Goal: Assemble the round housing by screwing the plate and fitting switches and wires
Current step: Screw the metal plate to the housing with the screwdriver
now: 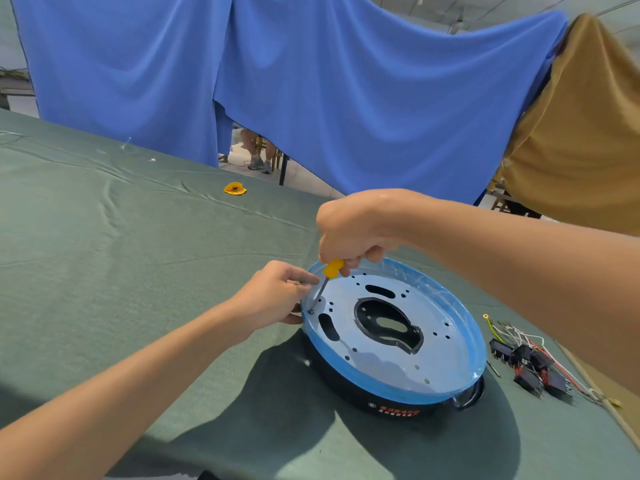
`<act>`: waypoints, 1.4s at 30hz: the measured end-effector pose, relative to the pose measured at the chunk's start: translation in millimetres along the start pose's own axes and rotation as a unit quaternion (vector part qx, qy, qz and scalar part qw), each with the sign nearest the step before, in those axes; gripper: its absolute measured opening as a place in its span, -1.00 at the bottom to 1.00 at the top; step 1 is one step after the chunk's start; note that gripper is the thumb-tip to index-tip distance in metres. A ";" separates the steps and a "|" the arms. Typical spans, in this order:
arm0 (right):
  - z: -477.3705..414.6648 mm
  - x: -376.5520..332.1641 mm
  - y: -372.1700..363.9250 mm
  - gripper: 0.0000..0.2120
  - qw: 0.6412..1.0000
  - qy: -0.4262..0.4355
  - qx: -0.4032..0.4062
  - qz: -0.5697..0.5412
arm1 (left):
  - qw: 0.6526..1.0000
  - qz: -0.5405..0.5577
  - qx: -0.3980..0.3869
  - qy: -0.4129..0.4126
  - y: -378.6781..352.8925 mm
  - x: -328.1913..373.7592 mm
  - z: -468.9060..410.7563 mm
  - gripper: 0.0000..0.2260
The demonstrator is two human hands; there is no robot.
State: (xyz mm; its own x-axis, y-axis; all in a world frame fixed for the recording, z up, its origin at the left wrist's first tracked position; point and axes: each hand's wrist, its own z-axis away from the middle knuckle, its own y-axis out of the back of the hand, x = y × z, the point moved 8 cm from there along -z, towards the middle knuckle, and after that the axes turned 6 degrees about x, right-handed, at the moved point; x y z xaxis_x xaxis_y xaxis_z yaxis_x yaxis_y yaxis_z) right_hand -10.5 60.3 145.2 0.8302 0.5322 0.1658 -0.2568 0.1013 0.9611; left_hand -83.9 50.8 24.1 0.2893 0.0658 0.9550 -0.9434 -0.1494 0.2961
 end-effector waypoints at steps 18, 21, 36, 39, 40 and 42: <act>-5.3 -5.5 17.7 -0.81 0.987 0.028 0.113 -0.108 | 0.975 0.045 0.102 -0.191 18.1 51.5 11.6 -0.93; 5.2 1.1 28.3 -0.88 0.972 0.066 0.147 -0.172 | 0.978 0.025 0.070 -0.194 16.6 51.6 8.8 -0.90; 11.1 14.3 37.8 -0.69 0.963 0.099 0.231 -0.102 | 0.973 0.066 0.042 -0.217 9.1 57.1 9.7 -0.87; 17.1 11.1 41.6 -0.88 0.961 0.139 0.221 -0.090 | 0.975 0.076 -0.026 -0.207 1.2 58.7 11.5 -0.79; 18.0 10.3 42.3 -0.91 0.961 0.146 0.221 -0.083 | 0.974 0.077 -0.037 -0.211 -0.4 60.7 13.7 -0.76; 18.7 7.8 42.7 -0.97 0.960 0.146 0.230 -0.067 | 0.971 0.084 -0.008 -0.225 2.4 64.2 15.9 -0.77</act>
State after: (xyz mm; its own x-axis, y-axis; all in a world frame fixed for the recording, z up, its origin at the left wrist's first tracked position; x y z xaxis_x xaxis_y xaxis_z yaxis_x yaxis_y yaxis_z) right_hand -5.7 53.1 191.6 0.6485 0.7606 0.0298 0.1445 -0.1614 0.9762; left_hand -65.0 39.0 86.4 0.1699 -0.3964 0.9022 -0.9847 -0.1052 0.1392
